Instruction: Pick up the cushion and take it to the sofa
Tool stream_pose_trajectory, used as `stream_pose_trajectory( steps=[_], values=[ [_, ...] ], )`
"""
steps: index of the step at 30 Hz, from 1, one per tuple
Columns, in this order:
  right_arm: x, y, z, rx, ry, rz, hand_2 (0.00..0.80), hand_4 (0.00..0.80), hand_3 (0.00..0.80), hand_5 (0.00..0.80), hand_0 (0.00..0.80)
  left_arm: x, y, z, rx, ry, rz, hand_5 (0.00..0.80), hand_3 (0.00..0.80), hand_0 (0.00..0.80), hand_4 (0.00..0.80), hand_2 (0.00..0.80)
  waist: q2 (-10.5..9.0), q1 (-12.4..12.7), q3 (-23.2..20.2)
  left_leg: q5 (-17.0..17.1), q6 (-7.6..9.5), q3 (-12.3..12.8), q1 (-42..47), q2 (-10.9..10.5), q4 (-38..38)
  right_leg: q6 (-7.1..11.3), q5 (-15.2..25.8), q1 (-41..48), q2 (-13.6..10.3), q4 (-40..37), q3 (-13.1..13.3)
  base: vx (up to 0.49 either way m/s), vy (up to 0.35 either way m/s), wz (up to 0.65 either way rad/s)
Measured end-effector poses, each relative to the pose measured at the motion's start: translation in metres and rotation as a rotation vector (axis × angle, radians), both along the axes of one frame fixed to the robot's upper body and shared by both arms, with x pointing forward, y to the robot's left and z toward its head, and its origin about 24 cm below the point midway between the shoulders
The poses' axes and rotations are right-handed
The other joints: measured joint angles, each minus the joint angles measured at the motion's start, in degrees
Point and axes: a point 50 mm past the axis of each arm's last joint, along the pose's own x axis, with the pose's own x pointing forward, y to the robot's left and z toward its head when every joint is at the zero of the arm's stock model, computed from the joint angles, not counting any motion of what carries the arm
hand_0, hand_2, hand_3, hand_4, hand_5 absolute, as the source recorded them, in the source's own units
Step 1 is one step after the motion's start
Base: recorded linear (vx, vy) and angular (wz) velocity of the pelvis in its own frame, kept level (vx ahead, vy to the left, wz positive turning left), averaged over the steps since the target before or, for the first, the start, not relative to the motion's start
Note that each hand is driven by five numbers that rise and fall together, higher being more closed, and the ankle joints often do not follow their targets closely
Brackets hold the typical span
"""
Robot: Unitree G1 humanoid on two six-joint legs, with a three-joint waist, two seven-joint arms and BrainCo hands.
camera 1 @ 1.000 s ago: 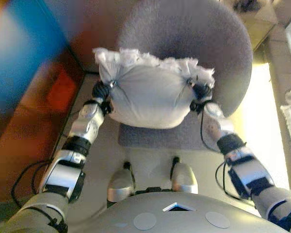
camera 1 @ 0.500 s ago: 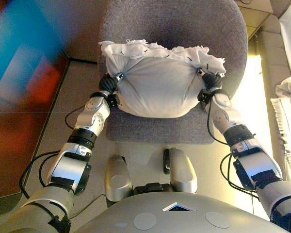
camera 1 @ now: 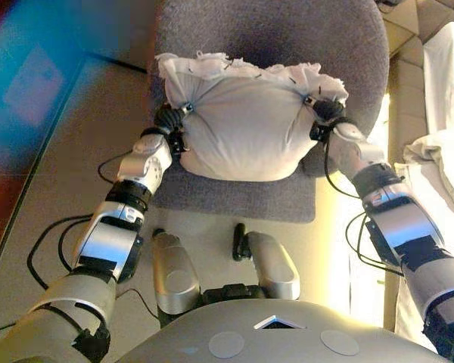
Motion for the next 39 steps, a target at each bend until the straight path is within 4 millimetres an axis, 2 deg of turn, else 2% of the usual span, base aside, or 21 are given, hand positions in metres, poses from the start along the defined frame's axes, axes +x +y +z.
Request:
stream_pose_trajectory(
  steps=[4,7,8,9,10,19,26,29,32,35,39],
  values=[
    [0.013,0.008,0.021,0.032,-0.066,-0.001,0.8,0.8,0.8,0.8,0.8,0.01,0.005,0.019,0.019,-0.044,0.011,0.8,0.8,0.8,0.8,0.8,-0.38,0.3,0.2,0.4,0.01,-0.2,-3.0,0.0,0.0,0.0,0.6,-2.6,0.2,-0.6,0.0,-0.089,0.01,0.0],
    [0.014,0.011,0.022,0.05,-0.072,-0.001,0.8,0.8,0.8,0.8,0.8,0.01,0.006,0.02,0.014,-0.049,0.033,0.8,0.8,0.8,0.8,0.8,-0.54,0.3,0.3,0.3,0.02,-0.2,-3.0,-0.1,-0.2,0.05,0.6,-2.2,0.2,-1.5,0.0,0.051,0.024,0.03],
    [0.015,0.011,0.023,0.051,-0.074,0.003,0.301,0.301,0.301,0.301,0.301,0.01,0.006,0.02,0.016,-0.051,0.039,0.8,0.8,0.8,0.8,0.8,-0.58,0.3,0.3,0.3,0.02,-0.2,-2.9,-0.1,-0.3,0.08,0.6,-2.1,0.2,-1.7,0.0,0.066,0.009,0.02],
    [0.015,0.011,0.023,0.052,-0.074,0.005,0.0,0.0,0.0,0.0,0.0,0.01,0.006,0.02,0.017,-0.052,0.042,0.078,0.078,0.078,0.078,0.078,-0.59,0.3,0.3,0.3,0.02,-0.2,-2.9,-0.1,-0.3,0.09,0.6,-2.0,0.2,-1.8,0.0,0.087,0.009,0.0],
    [0.015,0.011,0.023,0.052,-0.073,0.004,0.0,0.0,0.0,0.0,0.0,0.01,0.007,0.02,0.02,-0.052,0.047,0.0,0.0,0.0,0.0,0.0,-0.59,0.3,0.3,0.3,0.02,-0.2,-2.8,-0.1,-0.3,0.09,0.6,-1.9,0.2,-1.9,0.0,0.105,0.022,0.0],
    [0.011,0.005,0.01,0.033,0.018,-0.012,0.0,0.0,0.0,0.0,0.0,0.009,0.003,0.013,0.015,-0.032,0.086,0.0,0.0,0.0,0.0,0.0,-0.65,0.2,0.3,0.5,0.1,0.3,3.9,-0.8,-3.1,0.53,0.7,4.3,-0.3,-3.7,0.3,0.11,0.046,0.03],
    [0.009,-0.005,0.011,0.072,0.02,-0.088,0.0,0.0,0.0,0.0,0.0,0.01,0.001,0.025,-0.011,-0.094,0.103,0.0,0.0,0.0,0.0,0.0,-0.2,0.2,-0.4,1.3,1.0,3.0,8.5,-1.4,-6.5,1.58,3.7,9.2,-1.0,-10.0,1.6,0.094,0.076,-0.08],
    [0.004,-0.018,0.008,0.082,0.019,-0.118,0.0,0.0,0.0,0.0,0.0,0.008,0.004,0.027,-0.038,-0.115,0.114,0.0,0.0,0.0,0.0,0.0,0.37,0.2,-0.9,1.6,1.44,3.7,10.9,-2.3,-8.4,2.06,4.8,12.1,-1.7,-13.4,1.5,0.115,0.107,0.01],
    [-0.006,-0.047,0.002,0.048,0.022,-0.186,0.0,0.0,0.0,0.0,0.0,-0.006,0.024,0.01,-0.056,-0.095,0.175,0.0,0.0,0.0,0.0,0.0,2.61,0.2,-5.0,1.8,1.81,4.9,15.3,-3.5,-12.3,2.75,6.1,16.9,-2.7,-18.7,1.5,0.035,0.101,-0.03],
    [-0.012,-0.074,0.008,0.031,0.003,-0.244,0.0,0.0,0.0,0.0,0.0,-0.017,0.04,-0.001,-0.061,-0.083,0.212,0.0,0.0,0.0,0.0,0.0,3.8,0.5,-7.7,2.4,1.8,5.9,17.9,-4.1,-15.1,2.88,6.2,18.8,-3.0,-20.5,1.5,-0.02,0.103,-0.03],
    [-0.023,-0.11,0.017,0.007,-0.028,-0.321,0.0,0.0,0.0,0.0,0.0,-0.026,0.059,-0.003,-0.052,-0.085,0.244,0.0,0.0,0.0,0.0,0.0,3.87,0.7,-9.3,4.0,1.55,6.3,20.2,-4.8,-18.7,2.77,6.3,19.7,-3.0,-21.6,1.5,-0.045,0.093,-0.01]
  ],
)
